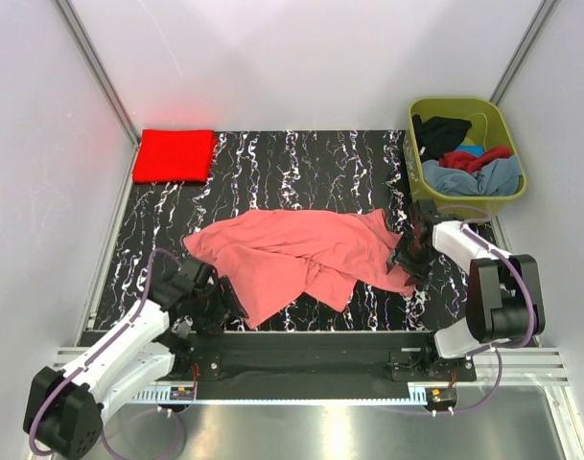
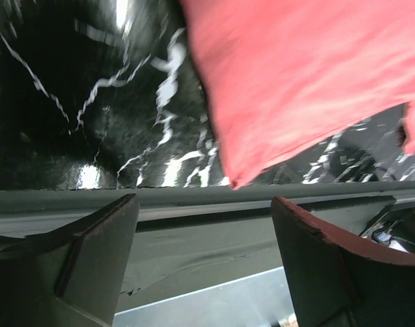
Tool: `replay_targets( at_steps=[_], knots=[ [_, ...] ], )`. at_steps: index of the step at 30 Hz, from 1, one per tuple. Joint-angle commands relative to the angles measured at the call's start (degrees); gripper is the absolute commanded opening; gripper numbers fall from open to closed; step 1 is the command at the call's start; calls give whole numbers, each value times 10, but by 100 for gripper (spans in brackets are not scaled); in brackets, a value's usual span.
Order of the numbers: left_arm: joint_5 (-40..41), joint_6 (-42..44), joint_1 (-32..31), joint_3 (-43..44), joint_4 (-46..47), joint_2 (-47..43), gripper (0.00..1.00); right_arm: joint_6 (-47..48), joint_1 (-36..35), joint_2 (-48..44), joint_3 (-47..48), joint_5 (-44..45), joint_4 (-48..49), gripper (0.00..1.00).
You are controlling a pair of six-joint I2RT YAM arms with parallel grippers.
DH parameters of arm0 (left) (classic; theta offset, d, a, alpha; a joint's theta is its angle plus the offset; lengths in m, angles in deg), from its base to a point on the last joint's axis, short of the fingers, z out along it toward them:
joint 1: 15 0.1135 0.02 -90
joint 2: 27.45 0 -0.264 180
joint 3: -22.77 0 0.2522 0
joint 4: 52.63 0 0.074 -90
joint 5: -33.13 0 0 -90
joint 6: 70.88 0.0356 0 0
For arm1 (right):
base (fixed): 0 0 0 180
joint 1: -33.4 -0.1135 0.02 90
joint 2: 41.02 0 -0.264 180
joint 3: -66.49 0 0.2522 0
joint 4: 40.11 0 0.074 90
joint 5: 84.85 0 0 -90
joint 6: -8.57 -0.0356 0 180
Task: Fold and stack the t-shirts
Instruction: Flatten the tshirt out
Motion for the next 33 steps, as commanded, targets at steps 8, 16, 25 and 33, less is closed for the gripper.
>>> replay_targets(
  at_steps=[8, 16, 25, 33],
  knots=[
    [-59, -81, -46, -20, 129, 83, 71, 0, 0, -50, -28, 7, 30, 63],
    [-69, -133, -77, -40, 204, 152, 59, 0, 0, -72, -39, -1, 35, 63],
    [-66, -164, -88, -31, 195, 113, 44, 14, 1, -89, -37, -5, 31, 63],
    [8, -164, -108, 12, 120, 39, 48, 24, 1, -89, -35, -5, 31, 64]
  ],
)
